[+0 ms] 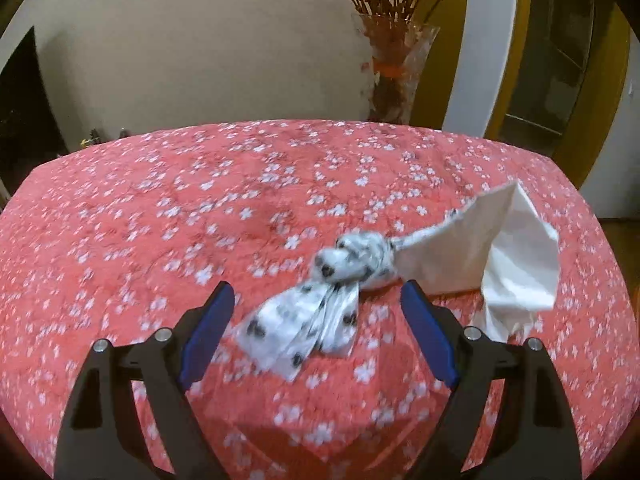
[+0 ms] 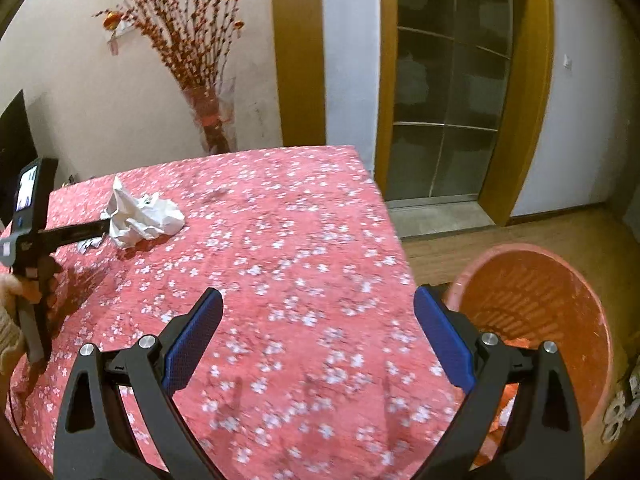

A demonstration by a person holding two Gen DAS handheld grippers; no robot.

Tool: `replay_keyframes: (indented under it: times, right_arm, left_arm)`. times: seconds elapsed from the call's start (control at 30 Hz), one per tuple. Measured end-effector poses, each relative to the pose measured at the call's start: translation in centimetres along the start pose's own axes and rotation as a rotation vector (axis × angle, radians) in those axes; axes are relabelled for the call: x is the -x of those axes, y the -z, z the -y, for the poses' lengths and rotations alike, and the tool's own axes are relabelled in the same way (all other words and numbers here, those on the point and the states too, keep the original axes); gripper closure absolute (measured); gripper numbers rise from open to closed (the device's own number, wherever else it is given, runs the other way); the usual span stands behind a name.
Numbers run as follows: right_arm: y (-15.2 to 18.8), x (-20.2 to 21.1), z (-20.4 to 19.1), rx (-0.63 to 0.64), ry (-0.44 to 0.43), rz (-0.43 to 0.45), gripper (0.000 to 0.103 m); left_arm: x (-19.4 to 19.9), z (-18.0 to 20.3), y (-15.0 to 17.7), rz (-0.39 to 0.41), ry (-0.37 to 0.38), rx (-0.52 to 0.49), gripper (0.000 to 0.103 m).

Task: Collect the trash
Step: 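Grasp the white paw-print bag with the left tool, then grasp the crumpled white tissue with the right tool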

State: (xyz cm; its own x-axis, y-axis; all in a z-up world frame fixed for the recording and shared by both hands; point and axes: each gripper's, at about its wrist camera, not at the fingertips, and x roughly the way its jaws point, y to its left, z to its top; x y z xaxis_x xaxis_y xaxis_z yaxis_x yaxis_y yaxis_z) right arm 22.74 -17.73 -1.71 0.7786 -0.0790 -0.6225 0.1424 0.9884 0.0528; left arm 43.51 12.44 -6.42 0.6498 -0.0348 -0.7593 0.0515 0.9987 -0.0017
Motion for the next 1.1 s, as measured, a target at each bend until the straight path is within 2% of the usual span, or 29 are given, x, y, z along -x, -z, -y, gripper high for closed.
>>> replay_keyframes:
  times: [0.1, 0.23, 0.33, 0.37, 0.47, 0.63, 0.77, 0.87, 1.03, 1.1]
  right_arm:
    - [0.0, -0.5, -1.0, 0.017, -0.010, -0.011, 0.008]
    - [-0.2, -1.0, -2.1, 0.040, -0.017, -0.022, 0.008]
    - [-0.3, -1.2, -2.6, 0.048, -0.025, -0.023, 0.008]
    - [-0.4, -1.2, -2.9, 0.050, -0.031, -0.022, 0.008]
    - [-0.8, -1.5, -3.7, 0.056, -0.051, -0.019, 0.008]
    - [-2.0, -3.1, -6.3, 0.072, -0.106, -0.021, 0.008]
    - [-3.9, -4.8, -9.6, 0.067, -0.208, -0.025, 0.008]
    - [-5.4, -6.6, -13.2, 0.089, -0.273, -0.025, 0.008]
    - [-7.1, -9.8, -18.2, 0.164, -0.261, -0.017, 0.014]
    - [-7.4, -11.5, -19.4, 0.181, -0.231, -0.042, 0.023]
  left_arm:
    - [-0.8, 0.8, -0.5, -0.008, 0.017, -0.057, 0.021]
    - [-2.6, 1.6, -1.3, -0.063, 0.048, -0.087, 0.046]
    - [-2.6, 1.4, -1.4, -0.053, 0.078, -0.083, 0.067]
    - [-2.5, 1.3, -1.3, -0.054, 0.085, -0.078, 0.069]
    - [-2.0, 0.3, -0.8, -0.046, 0.097, -0.059, 0.073]
    - [-0.1, -2.9, 0.9, -0.025, 0.036, -0.005, 0.073]
    - [1.7, -5.9, 2.3, -0.005, -0.031, 0.034, 0.073]
    - [2.6, -7.8, 2.8, 0.003, -0.051, 0.064, 0.073]
    - [3.8, -9.9, 3.3, 0.018, -0.070, 0.101, 0.073]
    - [4.1, -10.1, 3.3, 0.023, -0.070, 0.104, 0.073]
